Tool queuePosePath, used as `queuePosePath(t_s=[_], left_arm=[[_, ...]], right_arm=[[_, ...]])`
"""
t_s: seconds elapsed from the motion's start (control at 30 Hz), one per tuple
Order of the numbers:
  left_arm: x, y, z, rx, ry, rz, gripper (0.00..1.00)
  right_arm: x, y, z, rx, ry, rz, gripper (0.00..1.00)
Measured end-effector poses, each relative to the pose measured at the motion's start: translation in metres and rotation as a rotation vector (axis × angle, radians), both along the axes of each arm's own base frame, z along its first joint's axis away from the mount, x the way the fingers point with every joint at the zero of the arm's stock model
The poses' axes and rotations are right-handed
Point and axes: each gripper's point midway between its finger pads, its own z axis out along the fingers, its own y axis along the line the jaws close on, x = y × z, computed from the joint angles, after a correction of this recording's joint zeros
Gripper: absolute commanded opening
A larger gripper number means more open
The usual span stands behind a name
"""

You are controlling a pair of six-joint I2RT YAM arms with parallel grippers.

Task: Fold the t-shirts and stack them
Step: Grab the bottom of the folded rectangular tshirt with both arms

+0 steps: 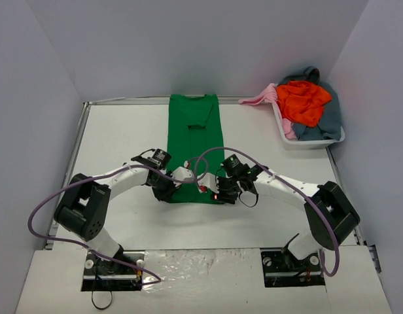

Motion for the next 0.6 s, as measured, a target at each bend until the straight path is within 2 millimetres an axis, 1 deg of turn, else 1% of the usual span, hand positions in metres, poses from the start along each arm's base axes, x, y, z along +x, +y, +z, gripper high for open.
queuePosePath(t_s=[0.27,0.5,0.6], left_arm=[[0.001,0.002,0.0,0.001,0.002,0.007,0.02],[0.001,0.002,0.0,0.002,0.004,0.009,0.02],[0.001,0.002,-0.001,0.001,0.007,0.012,0.02]], right_arm=[[-0.003,0.004,-0.02,-0.041,0.034,0.017,0.39],[-0.004,0.005,-0.03,-0.06,0.048,0.027,0.39],[-0.001,0.006,-0.031,-0.063,0.044,0.028,0.39]])
